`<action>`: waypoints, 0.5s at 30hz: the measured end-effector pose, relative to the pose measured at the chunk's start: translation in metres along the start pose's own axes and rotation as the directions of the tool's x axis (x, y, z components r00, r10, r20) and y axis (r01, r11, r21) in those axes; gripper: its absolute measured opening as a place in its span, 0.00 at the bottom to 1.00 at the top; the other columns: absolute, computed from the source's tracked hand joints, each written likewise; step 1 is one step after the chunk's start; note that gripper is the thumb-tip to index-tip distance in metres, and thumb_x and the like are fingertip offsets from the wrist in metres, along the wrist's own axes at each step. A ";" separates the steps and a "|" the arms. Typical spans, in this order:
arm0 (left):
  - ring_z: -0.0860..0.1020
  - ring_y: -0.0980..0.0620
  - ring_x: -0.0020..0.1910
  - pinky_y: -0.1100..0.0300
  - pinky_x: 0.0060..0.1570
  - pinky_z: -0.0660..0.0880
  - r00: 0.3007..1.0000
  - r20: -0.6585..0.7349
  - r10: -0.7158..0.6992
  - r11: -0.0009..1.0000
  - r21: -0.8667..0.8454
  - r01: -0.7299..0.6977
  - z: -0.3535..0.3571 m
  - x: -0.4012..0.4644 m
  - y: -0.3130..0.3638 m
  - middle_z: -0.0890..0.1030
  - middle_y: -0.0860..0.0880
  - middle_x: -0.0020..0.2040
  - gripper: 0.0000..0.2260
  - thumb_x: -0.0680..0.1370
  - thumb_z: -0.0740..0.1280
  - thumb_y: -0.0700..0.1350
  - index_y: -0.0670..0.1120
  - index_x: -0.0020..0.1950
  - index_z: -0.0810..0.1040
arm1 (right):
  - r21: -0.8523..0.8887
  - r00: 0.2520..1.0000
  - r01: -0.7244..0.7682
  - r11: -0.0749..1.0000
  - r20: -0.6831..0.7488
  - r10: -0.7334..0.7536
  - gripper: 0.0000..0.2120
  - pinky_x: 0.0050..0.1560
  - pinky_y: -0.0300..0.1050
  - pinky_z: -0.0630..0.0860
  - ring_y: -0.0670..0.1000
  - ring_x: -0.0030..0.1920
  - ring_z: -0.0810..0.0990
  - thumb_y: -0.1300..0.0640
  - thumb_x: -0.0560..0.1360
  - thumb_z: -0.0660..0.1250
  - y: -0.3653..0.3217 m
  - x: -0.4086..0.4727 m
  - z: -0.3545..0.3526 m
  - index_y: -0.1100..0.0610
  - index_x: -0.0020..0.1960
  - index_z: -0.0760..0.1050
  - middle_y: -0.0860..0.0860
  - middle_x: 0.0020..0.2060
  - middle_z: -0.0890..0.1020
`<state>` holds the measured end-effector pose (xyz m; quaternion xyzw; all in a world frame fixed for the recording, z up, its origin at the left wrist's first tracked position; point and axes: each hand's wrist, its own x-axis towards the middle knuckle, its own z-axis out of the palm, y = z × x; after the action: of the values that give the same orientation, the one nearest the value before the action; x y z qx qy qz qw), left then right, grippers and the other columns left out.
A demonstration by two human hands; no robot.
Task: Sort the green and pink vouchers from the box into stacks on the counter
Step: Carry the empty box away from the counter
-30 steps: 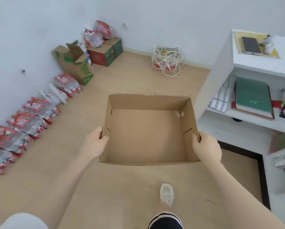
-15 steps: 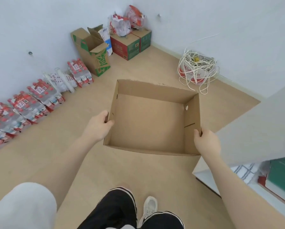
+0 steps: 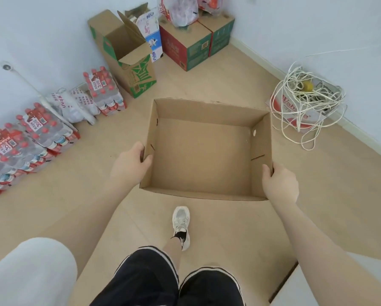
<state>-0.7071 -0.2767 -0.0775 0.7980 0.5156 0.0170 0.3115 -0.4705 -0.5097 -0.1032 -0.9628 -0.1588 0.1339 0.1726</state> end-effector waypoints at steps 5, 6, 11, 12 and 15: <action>0.73 0.43 0.36 0.55 0.33 0.63 0.999 -0.042 -0.029 0.995 0.091 0.033 -0.015 0.107 0.042 0.74 0.44 0.35 0.12 0.77 0.63 0.48 0.43 0.41 0.65 | 0.002 0.999 0.029 1.000 0.045 -0.029 0.18 0.36 0.47 0.64 0.59 0.38 0.69 0.54 0.79 0.57 -0.064 0.112 0.003 0.55 0.33 0.57 0.58 0.36 0.72; 0.73 0.42 0.37 0.56 0.32 0.63 0.998 -0.047 -0.038 0.995 0.090 0.042 -0.016 0.126 0.050 0.75 0.44 0.35 0.12 0.77 0.64 0.48 0.43 0.41 0.65 | 0.001 0.998 0.038 0.999 0.050 -0.038 0.17 0.36 0.48 0.64 0.59 0.38 0.70 0.54 0.79 0.57 -0.074 0.135 0.002 0.55 0.33 0.57 0.58 0.36 0.71; 0.74 0.42 0.38 0.55 0.34 0.65 0.989 -0.112 -0.098 0.994 0.044 0.104 -0.018 0.234 0.092 0.76 0.44 0.37 0.11 0.77 0.64 0.47 0.42 0.41 0.68 | -0.009 0.990 0.098 0.995 0.106 -0.097 0.19 0.37 0.48 0.66 0.60 0.39 0.72 0.53 0.79 0.56 -0.136 0.264 0.006 0.53 0.31 0.55 0.57 0.35 0.71; 0.74 0.42 0.38 0.55 0.35 0.66 0.987 -0.118 -0.112 0.992 0.036 0.117 -0.017 0.260 0.100 0.76 0.44 0.37 0.11 0.77 0.64 0.47 0.42 0.41 0.68 | -0.012 0.987 0.117 0.993 0.115 -0.115 0.19 0.37 0.48 0.65 0.60 0.39 0.72 0.53 0.79 0.56 -0.150 0.293 0.007 0.53 0.32 0.55 0.57 0.35 0.71; 0.75 0.41 0.39 0.52 0.38 0.69 0.974 -0.153 -0.165 0.986 0.011 0.168 -0.011 0.340 0.123 0.77 0.43 0.38 0.11 0.77 0.64 0.47 0.41 0.42 0.69 | -0.032 0.973 0.179 0.983 0.156 -0.172 0.18 0.36 0.47 0.65 0.60 0.38 0.72 0.53 0.79 0.56 -0.188 0.381 0.014 0.54 0.32 0.56 0.54 0.31 0.69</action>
<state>-0.4521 -0.0221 -0.1053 0.7521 0.6030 0.0451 0.2622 -0.1755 -0.2038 -0.1227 -0.9357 -0.2589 0.1876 0.1490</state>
